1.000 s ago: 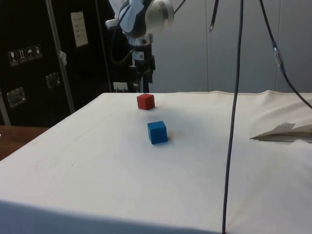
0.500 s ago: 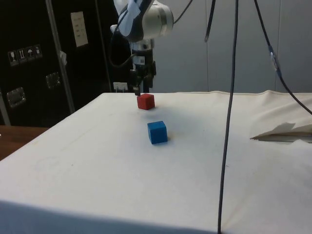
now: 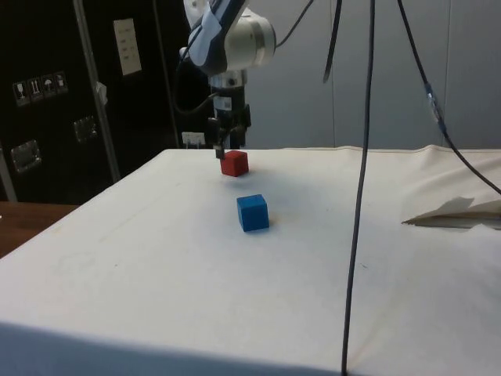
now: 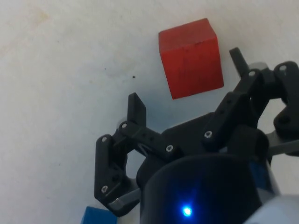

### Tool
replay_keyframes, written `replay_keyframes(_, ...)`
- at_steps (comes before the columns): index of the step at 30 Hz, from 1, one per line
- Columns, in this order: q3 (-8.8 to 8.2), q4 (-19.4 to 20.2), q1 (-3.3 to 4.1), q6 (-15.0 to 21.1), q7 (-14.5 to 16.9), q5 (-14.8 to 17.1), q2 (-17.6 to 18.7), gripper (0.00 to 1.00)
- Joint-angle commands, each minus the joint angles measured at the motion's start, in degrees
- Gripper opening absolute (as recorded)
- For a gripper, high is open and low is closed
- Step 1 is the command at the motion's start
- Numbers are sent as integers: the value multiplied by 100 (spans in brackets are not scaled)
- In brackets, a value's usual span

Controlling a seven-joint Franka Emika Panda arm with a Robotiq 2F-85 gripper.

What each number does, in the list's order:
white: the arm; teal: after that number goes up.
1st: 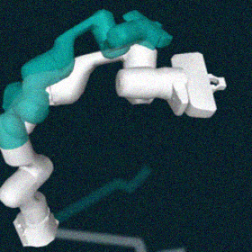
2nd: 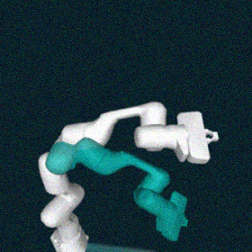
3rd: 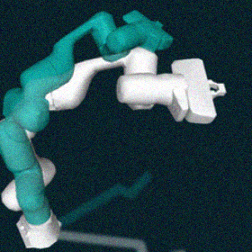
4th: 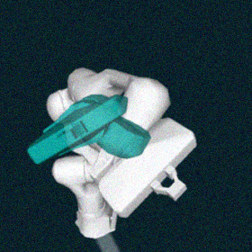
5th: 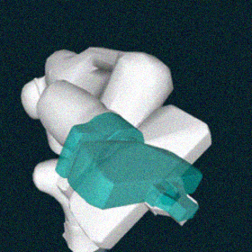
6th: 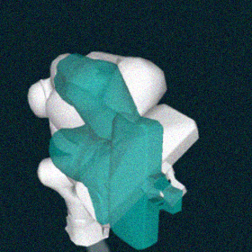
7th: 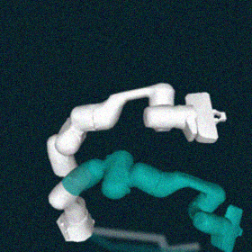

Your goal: Stack the two cubes.

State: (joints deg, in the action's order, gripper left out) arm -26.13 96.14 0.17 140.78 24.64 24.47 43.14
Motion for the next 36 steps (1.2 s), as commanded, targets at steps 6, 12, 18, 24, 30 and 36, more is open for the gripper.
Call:
replay_keyframes(6,-17,-57,-11,-17,-143,11,103,100)
replay_keyframes(12,-23,-74,-6,0,-286,11,166,100)
replay_keyframes(18,-23,-160,-11,-11,-447,17,275,100)
replay_keyframes(24,-40,-275,-23,-23,-607,17,390,100)
replay_keyframes(30,-63,-350,-23,-29,-751,23,470,79)
replay_keyframes(36,-69,-355,-23,-29,-796,17,487,12)
